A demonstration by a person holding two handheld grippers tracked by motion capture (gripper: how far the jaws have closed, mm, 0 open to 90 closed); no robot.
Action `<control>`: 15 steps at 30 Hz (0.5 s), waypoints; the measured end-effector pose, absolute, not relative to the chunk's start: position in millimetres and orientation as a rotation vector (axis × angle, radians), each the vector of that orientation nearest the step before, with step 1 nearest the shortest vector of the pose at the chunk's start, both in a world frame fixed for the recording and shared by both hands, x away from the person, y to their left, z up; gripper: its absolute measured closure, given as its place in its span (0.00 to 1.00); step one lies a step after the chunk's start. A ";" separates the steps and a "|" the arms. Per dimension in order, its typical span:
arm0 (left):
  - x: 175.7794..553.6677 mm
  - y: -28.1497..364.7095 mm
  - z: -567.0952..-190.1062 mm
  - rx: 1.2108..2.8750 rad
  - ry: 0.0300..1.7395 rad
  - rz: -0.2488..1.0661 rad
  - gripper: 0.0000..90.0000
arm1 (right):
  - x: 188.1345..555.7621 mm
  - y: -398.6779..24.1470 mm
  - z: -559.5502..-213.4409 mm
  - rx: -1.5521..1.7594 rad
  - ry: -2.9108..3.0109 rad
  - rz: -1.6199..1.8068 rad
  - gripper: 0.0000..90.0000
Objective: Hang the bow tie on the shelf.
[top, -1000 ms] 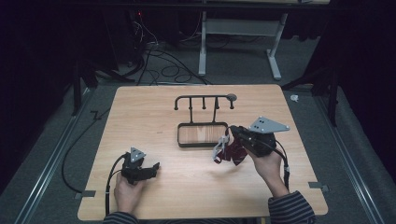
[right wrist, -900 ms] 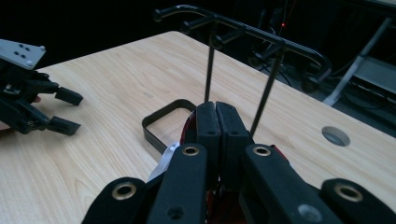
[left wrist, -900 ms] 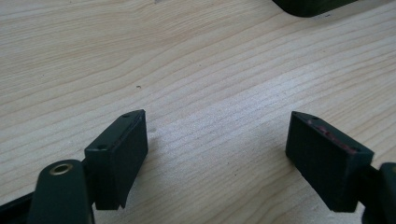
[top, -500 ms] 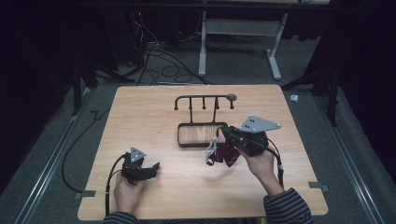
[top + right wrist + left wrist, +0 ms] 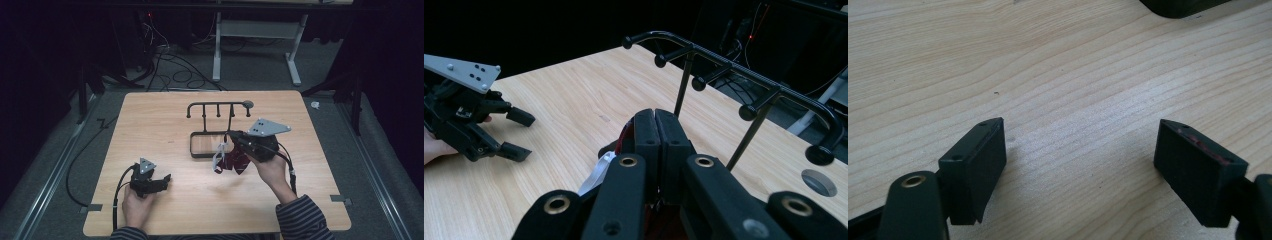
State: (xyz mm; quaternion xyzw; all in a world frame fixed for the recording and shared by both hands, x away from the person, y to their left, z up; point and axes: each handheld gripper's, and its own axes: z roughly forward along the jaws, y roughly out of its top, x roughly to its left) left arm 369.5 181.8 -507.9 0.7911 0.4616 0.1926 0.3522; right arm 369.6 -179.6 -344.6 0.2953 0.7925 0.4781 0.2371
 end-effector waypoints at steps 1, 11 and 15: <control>369.5 181.7 -508.0 2.046 1.193 0.499 0.24 | 371.1 -178.4 -344.7 0.807 2.174 1.308 1.00; 369.5 181.8 -507.9 2.047 1.194 0.498 0.24 | 385.4 -173.6 -344.3 0.817 2.185 1.289 1.00; 369.5 181.9 -507.9 2.047 1.193 0.497 0.24 | 388.1 -171.0 -342.7 0.821 2.186 1.298 1.00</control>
